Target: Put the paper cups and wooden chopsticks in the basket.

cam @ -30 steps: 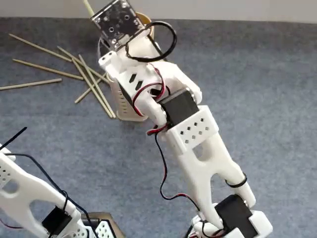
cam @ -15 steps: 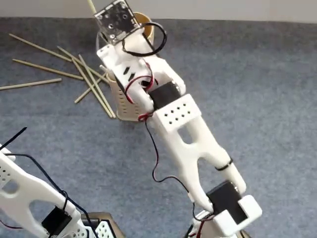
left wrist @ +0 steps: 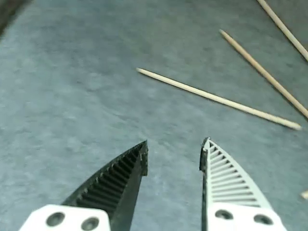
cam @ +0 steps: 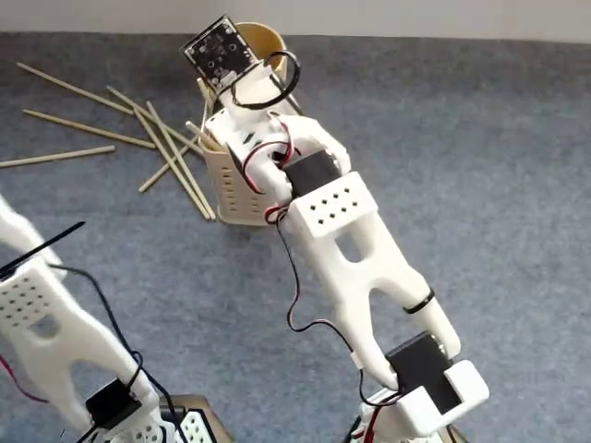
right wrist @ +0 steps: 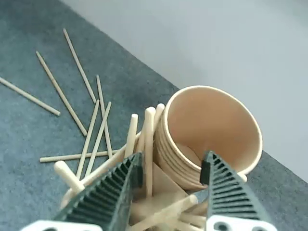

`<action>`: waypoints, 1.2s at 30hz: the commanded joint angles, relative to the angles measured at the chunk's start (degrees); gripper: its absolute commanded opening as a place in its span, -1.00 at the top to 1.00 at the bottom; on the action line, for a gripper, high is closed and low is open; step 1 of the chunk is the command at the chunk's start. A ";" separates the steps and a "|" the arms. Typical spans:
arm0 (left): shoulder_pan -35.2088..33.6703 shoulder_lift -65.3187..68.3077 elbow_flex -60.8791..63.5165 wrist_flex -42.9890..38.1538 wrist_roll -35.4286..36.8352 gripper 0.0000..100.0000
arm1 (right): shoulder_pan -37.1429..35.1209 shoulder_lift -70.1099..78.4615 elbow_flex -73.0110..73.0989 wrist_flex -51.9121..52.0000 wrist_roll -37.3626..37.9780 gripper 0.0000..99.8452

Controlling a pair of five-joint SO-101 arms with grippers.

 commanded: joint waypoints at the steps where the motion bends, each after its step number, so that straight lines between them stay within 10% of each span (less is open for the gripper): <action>1: 9.71 -0.66 6.11 -0.70 3.25 0.59 | -0.31 -4.35 -2.86 4.26 1.23 0.59; 11: 19.91 -0.66 23.87 -18.02 26.29 0.59 | 0.48 -13.23 -14.37 56.31 4.92 0.59; 36: 11.91 16.31 34.33 -42.02 30.59 0.76 | 1.80 -54.73 56.66 32.31 2.29 0.59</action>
